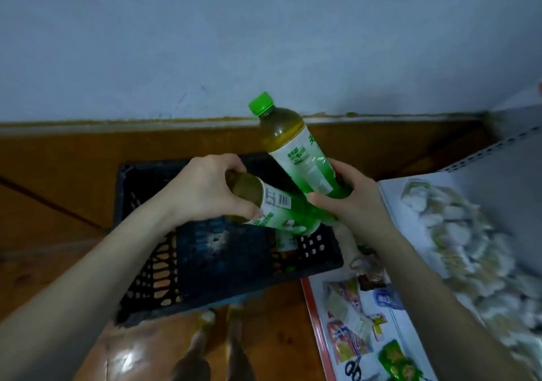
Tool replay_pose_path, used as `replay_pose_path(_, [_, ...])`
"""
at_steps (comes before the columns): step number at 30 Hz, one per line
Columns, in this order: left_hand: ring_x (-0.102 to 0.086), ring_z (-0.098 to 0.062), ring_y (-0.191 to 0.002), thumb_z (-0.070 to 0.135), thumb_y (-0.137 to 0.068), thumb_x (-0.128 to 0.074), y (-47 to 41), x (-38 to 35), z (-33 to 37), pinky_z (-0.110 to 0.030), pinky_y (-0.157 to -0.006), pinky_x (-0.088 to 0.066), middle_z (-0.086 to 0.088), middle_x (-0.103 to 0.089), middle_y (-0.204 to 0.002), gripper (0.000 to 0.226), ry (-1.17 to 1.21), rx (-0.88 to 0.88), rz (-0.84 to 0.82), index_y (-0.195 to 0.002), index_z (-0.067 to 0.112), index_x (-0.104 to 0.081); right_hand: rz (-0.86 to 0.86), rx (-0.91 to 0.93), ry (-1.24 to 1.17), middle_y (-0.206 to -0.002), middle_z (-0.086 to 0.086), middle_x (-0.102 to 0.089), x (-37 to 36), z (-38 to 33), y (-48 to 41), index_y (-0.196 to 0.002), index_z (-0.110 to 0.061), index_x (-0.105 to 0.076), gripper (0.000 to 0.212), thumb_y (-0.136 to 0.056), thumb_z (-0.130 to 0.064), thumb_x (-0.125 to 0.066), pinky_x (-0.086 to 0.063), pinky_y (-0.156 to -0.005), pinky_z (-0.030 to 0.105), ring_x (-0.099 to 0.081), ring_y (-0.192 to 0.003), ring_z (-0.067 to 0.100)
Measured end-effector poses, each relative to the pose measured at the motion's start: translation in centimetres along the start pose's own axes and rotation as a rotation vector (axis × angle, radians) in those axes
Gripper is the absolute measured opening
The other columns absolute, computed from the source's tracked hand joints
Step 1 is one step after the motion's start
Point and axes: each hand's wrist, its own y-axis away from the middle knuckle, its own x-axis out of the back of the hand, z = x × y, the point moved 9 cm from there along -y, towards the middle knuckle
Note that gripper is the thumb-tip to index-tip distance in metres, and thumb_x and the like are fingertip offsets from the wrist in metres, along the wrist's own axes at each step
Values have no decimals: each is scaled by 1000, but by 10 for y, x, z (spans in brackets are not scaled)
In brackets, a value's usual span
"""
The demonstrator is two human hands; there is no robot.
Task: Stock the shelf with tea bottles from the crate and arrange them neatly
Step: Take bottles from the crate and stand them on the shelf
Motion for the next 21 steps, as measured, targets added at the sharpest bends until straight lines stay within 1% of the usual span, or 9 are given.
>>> replay_pose_path(3, [-53,-5,-82,37,-56,-84,7,12,48,-7,-61,-38,20,-55,-86,49,-19,-128,9,-96,29,-57,148,2,1,-121,-9,-57,44,-21,34,-133,-19,-47,67,-72,-22,-76,-48,-96,30,-52,-112,6])
replay_pose_path(6, [-50,-5,-89,36,-54,-85,14,19,97,0,-61,-36,14,-56,-91,59,-8,-257,57,-107,26,-61,312,-19,-15,-122,-7,-60,89,-33,72,-129,-25,-51,69,-67,-33,-79,-50,-94,40,-56,-113,11])
replay_pose_path(8, [-52,-8,-90,37,-52,-84,18,21,128,-6,-63,-37,10,-57,-95,63,11,-326,85,-110,25,-62,417,-34,-43,-120,-7,-62,117,-39,99,-126,-27,-53,71,-62,-41,-80,-51,-92,40,-58,-111,12])
replay_pose_path(9, [-53,-10,-90,38,-51,-84,19,21,144,-14,-66,-38,8,-58,-96,62,20,-360,95,-108,27,-62,471,-37,-64,-116,-7,-64,132,-41,112,-124,-25,-55,69,-62,-38,-81,-53,-89,35,-60,-107,9])
replay_pose_path(11, [-54,-12,-88,36,-50,-85,22,21,180,-23,-69,-39,8,-58,-93,54,45,-448,118,-97,34,-59,573,-22,-108,-105,-11,-67,161,-47,139,-119,-18,-60,57,-66,-21,-80,-54,-75,19,-64,-93,-1])
replay_pose_path(12, [-54,-12,-84,35,-50,-86,24,21,199,-25,-66,-41,10,-58,-89,50,71,-494,124,-91,36,-57,621,-14,-123,-101,-12,-68,176,-50,153,-116,-18,-62,52,-67,-15,-79,-53,-72,16,-65,-89,-2])
replay_pose_path(15, [-52,-3,-77,29,-52,-87,33,14,260,-21,-61,-46,21,-51,-87,47,180,-622,84,-84,38,-53,770,-7,-172,-101,-12,-70,219,-54,196,-106,-26,-63,43,-68,-9,-77,-55,-76,22,-67,-91,4])
replay_pose_path(18, [-56,-4,-80,19,-55,-86,43,-8,315,-16,-54,-49,18,-52,-92,52,276,-704,-23,-96,31,-56,944,8,-224,-101,-12,-67,265,-52,239,-95,-35,-61,39,-69,-11,-76,-55,-81,26,-65,-97,9])
replay_pose_path(21, [-60,-9,-78,13,-49,-87,52,-34,364,-15,-55,-55,11,-57,-91,59,414,-757,-128,-95,32,-56,1090,-1,-271,-104,-3,-65,309,-40,276,-102,-24,-57,39,-69,-13,-76,-53,-86,33,-63,-100,15])
